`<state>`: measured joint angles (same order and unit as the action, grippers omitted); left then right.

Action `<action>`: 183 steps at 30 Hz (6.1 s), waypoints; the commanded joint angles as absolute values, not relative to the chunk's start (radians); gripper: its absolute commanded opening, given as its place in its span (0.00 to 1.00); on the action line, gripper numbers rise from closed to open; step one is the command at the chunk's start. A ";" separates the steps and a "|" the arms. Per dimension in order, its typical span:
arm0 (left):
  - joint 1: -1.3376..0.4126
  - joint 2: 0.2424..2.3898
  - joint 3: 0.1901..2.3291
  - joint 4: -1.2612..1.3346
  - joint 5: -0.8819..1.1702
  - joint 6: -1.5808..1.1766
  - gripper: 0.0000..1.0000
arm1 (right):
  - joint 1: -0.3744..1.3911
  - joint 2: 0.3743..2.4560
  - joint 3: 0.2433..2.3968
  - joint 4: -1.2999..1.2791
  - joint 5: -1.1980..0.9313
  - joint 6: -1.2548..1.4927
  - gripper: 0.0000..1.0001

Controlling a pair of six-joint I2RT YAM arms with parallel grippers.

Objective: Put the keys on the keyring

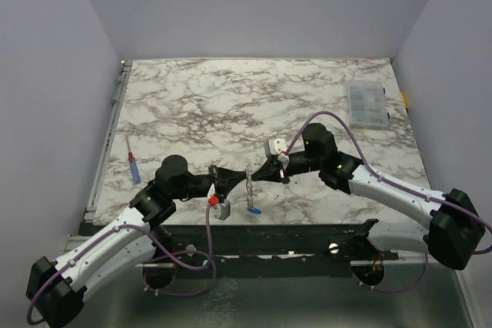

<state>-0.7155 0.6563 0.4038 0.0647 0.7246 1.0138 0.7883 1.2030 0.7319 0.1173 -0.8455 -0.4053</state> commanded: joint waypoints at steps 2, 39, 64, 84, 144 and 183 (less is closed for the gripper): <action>-0.717 0.668 0.434 0.051 0.755 1.008 0.00 | 0.790 1.179 0.749 0.129 -0.826 -0.415 0.01; -0.717 0.680 0.442 0.025 0.796 1.004 0.00 | 0.790 1.151 0.742 0.151 -0.736 -0.385 0.01; -0.717 0.686 0.453 0.021 0.771 0.987 0.01 | 0.790 1.147 0.730 0.216 -0.621 -0.343 0.01; -0.717 0.645 0.405 0.155 0.580 0.844 0.43 | 0.790 1.128 0.721 0.246 -0.599 -0.330 0.01; -0.680 0.844 0.394 0.658 0.598 0.126 0.30 | 0.790 1.012 0.546 0.620 -0.525 -0.215 0.01; -0.681 0.790 0.399 0.548 0.526 0.270 0.00 | 0.790 1.034 0.659 0.338 -0.594 -0.311 0.35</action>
<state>-0.6819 0.8074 0.3744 0.6071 0.5724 0.1997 0.7864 1.0523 0.6056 0.4496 -0.5850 -0.2687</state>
